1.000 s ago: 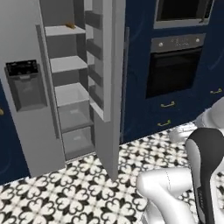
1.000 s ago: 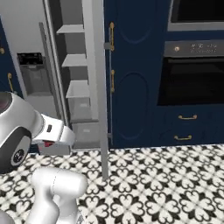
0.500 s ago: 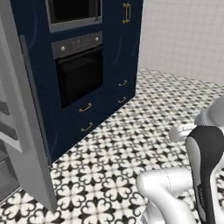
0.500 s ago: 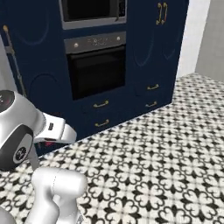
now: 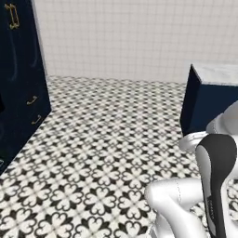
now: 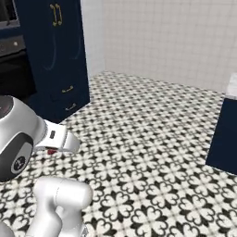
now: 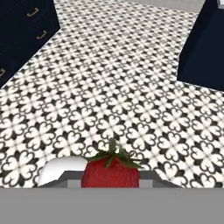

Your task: Take the strawberry from the fridge and place it on top of the pancake, located on the dining counter.

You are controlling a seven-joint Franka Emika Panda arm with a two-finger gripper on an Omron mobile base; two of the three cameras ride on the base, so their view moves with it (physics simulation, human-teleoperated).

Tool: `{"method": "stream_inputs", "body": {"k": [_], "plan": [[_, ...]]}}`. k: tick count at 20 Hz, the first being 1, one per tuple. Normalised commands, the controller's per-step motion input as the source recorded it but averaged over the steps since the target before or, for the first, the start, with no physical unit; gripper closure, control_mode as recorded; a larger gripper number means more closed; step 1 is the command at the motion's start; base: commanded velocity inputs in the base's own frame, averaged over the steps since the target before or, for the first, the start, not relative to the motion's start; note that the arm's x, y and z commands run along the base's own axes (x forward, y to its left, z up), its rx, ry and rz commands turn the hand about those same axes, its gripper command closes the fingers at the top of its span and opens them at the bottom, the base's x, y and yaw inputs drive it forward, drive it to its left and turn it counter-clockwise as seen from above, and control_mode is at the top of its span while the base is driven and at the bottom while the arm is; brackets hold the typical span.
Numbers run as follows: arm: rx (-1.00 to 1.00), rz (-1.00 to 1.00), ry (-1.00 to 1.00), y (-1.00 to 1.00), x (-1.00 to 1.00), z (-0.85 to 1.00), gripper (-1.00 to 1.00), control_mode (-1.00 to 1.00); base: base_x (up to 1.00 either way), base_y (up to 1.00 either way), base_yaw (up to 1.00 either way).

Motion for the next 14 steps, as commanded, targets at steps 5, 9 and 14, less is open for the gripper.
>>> {"method": "stream_inputs", "body": {"k": [5, 9, 14], "plan": [[0.00, 0.00, 0.00, 0.00, 0.00, 0.00, 1.00, 1.00, 0.95, -0.46, -0.33], [0.00, 0.00, 0.00, 0.00, 0.00, 0.00, 1.00, 1.00, 1.00, -0.26, -0.24], [0.00, 0.00, 0.00, 0.00, 0.00, 0.00, 1.00, 1.00, 1.00, -0.08, -0.32]]}}
